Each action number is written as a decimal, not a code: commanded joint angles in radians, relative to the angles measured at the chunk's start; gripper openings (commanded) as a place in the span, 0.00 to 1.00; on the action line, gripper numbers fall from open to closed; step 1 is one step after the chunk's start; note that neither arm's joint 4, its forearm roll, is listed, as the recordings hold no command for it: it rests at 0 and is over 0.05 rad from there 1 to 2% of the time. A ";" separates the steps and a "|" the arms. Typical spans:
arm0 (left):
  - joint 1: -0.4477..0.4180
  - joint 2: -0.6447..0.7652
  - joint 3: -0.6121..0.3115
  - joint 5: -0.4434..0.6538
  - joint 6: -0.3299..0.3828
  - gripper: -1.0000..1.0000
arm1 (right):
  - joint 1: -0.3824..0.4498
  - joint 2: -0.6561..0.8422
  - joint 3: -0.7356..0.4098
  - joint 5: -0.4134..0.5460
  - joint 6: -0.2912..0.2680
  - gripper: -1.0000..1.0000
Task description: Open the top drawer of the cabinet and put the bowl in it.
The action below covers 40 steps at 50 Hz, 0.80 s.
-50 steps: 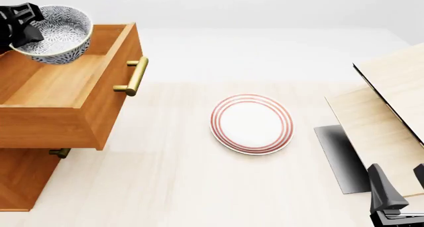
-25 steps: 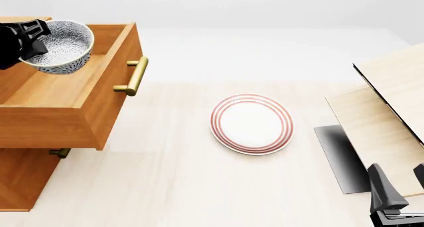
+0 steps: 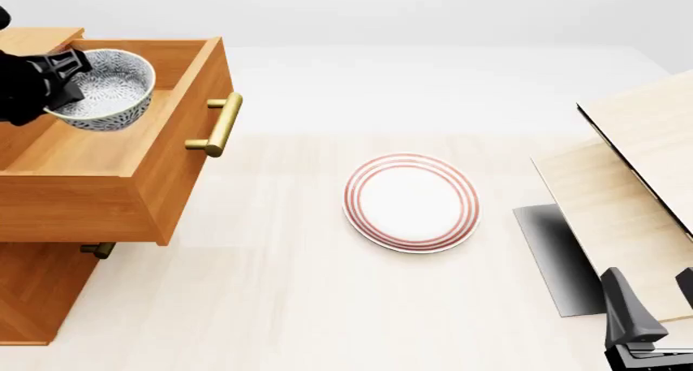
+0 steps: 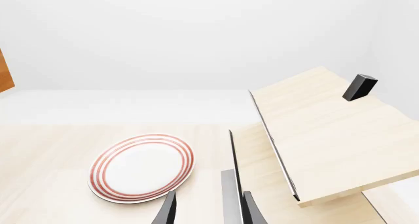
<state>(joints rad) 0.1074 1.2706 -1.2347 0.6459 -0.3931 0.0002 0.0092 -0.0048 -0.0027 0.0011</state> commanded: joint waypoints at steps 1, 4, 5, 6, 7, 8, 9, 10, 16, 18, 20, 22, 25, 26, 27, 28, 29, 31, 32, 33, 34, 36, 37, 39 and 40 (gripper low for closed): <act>0.011 0.035 -0.009 -0.027 0.004 0.00 | 0.000 0.000 0.001 0.000 0.000 1.00; 0.012 0.045 -0.011 -0.032 0.006 0.00 | 0.000 -0.001 0.001 0.000 0.000 1.00; 0.013 0.047 -0.010 -0.035 0.004 0.00 | 0.000 -0.001 0.001 0.000 -0.001 1.00; 0.014 0.051 -0.011 -0.036 0.006 0.00 | 0.000 0.000 0.001 0.000 -0.001 1.00; 0.018 0.058 -0.013 -0.040 0.006 0.00 | 0.000 -0.002 0.001 0.000 -0.001 1.00; 0.020 0.063 -0.016 -0.040 0.011 0.00 | 0.000 -0.001 0.001 0.000 -0.001 1.00; 0.025 0.068 -0.019 -0.039 0.012 0.00 | 0.000 -0.001 0.001 0.000 -0.001 1.00; 0.026 0.069 -0.022 -0.038 0.011 0.00 | 0.000 -0.001 0.001 0.000 0.000 1.00; 0.037 0.088 -0.019 -0.049 0.014 0.00 | 0.000 -0.001 0.001 0.000 -0.001 1.00; 0.043 0.098 -0.017 -0.055 0.011 0.00 | 0.000 -0.001 0.001 0.000 0.000 1.00; 0.040 0.106 -0.019 -0.059 0.010 0.00 | 0.000 -0.001 0.001 0.000 0.000 1.00; 0.042 0.115 -0.021 -0.062 0.012 0.00 | 0.000 -0.001 0.001 0.000 0.000 1.00; 0.045 0.126 -0.022 -0.066 0.011 0.00 | 0.000 0.000 0.001 0.000 -0.001 1.00; 0.043 0.127 -0.023 -0.067 0.013 0.00 | 0.000 -0.001 0.001 0.000 0.000 1.00; 0.043 0.129 -0.023 -0.069 0.010 0.00 | 0.000 -0.001 0.001 0.000 0.000 1.00; 0.046 0.133 -0.024 -0.070 0.011 0.00 | 0.000 -0.001 0.001 0.000 0.000 1.00; 0.046 0.137 -0.026 -0.071 0.012 0.00 | 0.000 -0.001 0.001 0.000 -0.001 1.00; 0.044 0.142 -0.025 -0.076 0.010 0.00 | 0.000 -0.001 0.001 0.000 0.000 1.00; 0.045 0.147 -0.026 -0.076 0.014 0.00 | 0.000 -0.001 0.001 0.000 0.000 1.00; 0.046 0.152 -0.023 -0.081 0.011 0.00 | 0.000 0.000 0.001 0.000 -0.001 1.00; 0.047 0.154 -0.023 -0.082 0.012 0.00 | 0.000 0.000 0.001 0.000 -0.001 1.00; 0.049 0.157 -0.021 -0.086 0.010 0.00 | 0.000 -0.001 0.001 0.000 0.000 1.00; 0.048 0.159 -0.020 -0.087 0.012 0.00 | 0.000 -0.001 0.001 0.000 0.000 1.00; 0.054 0.162 -0.017 -0.092 0.011 0.00 | 0.000 -0.001 0.001 0.000 -0.001 1.00; 0.053 0.163 -0.015 -0.094 0.009 0.00 | 0.000 -0.001 0.001 0.000 -0.001 1.00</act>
<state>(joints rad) 0.1534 1.4128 -1.2512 0.5718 -0.3889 0.0003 0.0092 -0.0048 -0.0027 0.0009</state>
